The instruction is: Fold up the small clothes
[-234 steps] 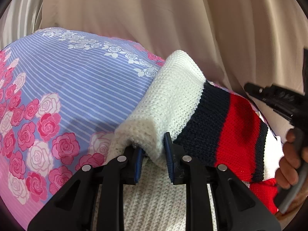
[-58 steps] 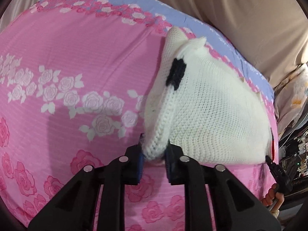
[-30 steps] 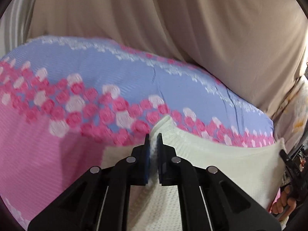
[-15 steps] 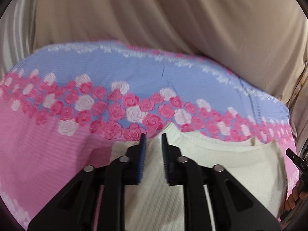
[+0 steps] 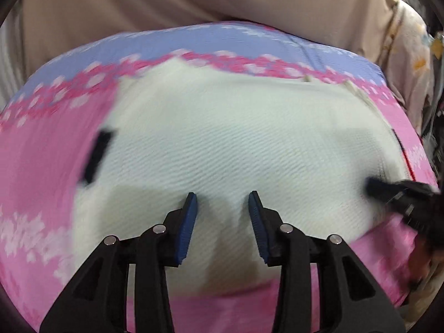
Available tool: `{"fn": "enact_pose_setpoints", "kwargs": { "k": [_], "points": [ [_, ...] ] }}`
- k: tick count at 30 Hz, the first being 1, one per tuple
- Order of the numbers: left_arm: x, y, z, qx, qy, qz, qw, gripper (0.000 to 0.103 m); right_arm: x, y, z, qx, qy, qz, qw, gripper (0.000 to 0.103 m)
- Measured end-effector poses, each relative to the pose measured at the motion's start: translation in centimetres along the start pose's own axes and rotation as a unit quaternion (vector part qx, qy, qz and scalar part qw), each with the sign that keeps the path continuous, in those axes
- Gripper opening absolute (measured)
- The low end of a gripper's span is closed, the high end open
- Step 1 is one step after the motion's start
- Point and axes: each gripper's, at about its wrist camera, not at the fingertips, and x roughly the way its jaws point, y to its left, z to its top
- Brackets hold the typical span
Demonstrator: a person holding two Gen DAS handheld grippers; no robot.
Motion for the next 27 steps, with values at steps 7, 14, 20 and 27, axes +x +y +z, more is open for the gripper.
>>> {"fn": "enact_pose_setpoints", "kwargs": {
  "k": [7, 14, 20, 27],
  "points": [
    [-2.1, 5.1, -1.3, -0.085, 0.018, 0.002, 0.9962, 0.019, -5.0, -8.3, -2.1, 0.118, -0.029, -0.059, 0.991, 0.001],
    [-1.4, 0.3, 0.1, -0.039, 0.005, 0.003, 0.9992, 0.034, -1.5, 0.0, -0.1, 0.014, -0.019, -0.003, 1.000, 0.013],
    [-2.7, 7.2, -2.2, -0.130, 0.019, -0.012, 0.9913, 0.016, -3.9, -8.3, -2.2, 0.116, -0.030, -0.065, 0.991, 0.000],
    [-4.9, 3.0, 3.7, -0.084, -0.060, -0.029, 0.9943, 0.035, -3.8, -2.4, 5.0, 0.046, -0.075, 0.006, 0.996, 0.016]
  ]
}}
